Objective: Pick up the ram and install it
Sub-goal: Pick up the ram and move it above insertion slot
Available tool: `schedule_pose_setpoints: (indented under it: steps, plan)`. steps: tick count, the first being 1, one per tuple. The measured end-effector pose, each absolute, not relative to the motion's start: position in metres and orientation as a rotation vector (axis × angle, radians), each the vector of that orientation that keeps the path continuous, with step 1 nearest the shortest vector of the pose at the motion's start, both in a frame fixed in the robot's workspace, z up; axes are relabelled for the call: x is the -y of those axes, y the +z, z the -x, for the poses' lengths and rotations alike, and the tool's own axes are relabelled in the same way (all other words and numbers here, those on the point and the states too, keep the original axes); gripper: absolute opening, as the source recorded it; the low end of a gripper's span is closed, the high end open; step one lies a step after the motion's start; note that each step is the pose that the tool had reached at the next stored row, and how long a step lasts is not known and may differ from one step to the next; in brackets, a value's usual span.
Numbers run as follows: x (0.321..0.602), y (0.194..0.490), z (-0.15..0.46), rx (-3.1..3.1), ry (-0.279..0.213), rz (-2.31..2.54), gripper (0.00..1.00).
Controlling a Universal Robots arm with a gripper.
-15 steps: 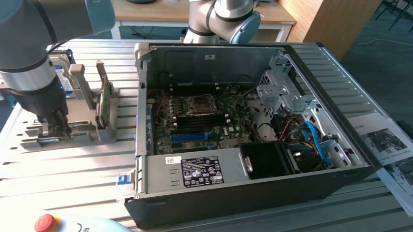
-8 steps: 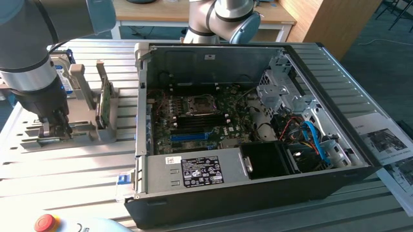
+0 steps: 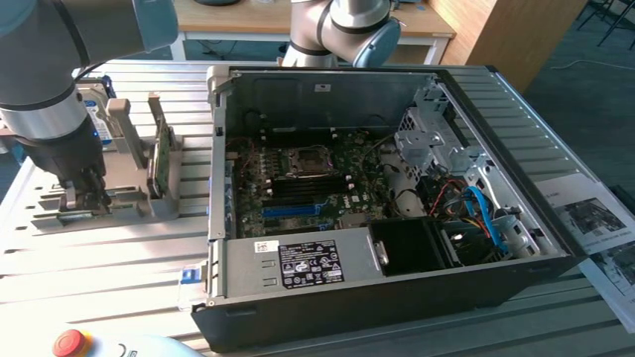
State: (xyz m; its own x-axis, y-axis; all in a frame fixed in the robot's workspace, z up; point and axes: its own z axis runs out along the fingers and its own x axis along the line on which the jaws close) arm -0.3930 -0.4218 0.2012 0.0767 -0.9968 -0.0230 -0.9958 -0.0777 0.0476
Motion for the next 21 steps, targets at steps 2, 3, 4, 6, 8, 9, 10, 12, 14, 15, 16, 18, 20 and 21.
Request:
schedule_pose_setpoints:
  steps: [2,3,4,6,8,9,10,12,14,15,16,18,20,21]
  plan:
    - [0.4218,0.2015,0.393,2.12,-0.077,-2.291,0.24]
    - [0.4218,0.2016,0.393,2.12,-0.077,-2.291,0.24]
    - [0.4214,0.2016,0.3938,2.12,-0.077,-2.291,0.24]
    - [0.4214,0.2016,0.3941,2.12,-0.077,-2.291,0.24]
    - [0.4213,0.2015,0.3945,2.12,-0.077,-2.291,0.24]
    - [0.4213,0.2015,0.3946,2.12,-0.077,-2.291,0.24]
    - [0.4213,0.2015,0.3949,2.12,-0.077,-2.291,0.24]
    - [0.4213,0.2015,0.395,2.12,-0.077,-2.291,0.24]
    - [0.4213,0.2016,0.3949,2.12,-0.077,-2.291,0.24]
    - [0.4213,0.2016,0.3949,2.12,-0.077,-2.291,0.24]
    - [0.4213,0.2016,0.3949,2.12,-0.077,-2.291,0.24]
    - [0.4213,0.2016,0.395,2.12,-0.077,-2.291,0.24]
    - [0.4213,0.2015,0.3949,2.12,-0.077,-2.291,0.24]
    - [0.4213,0.2016,0.3949,2.12,-0.077,-2.291,0.24]
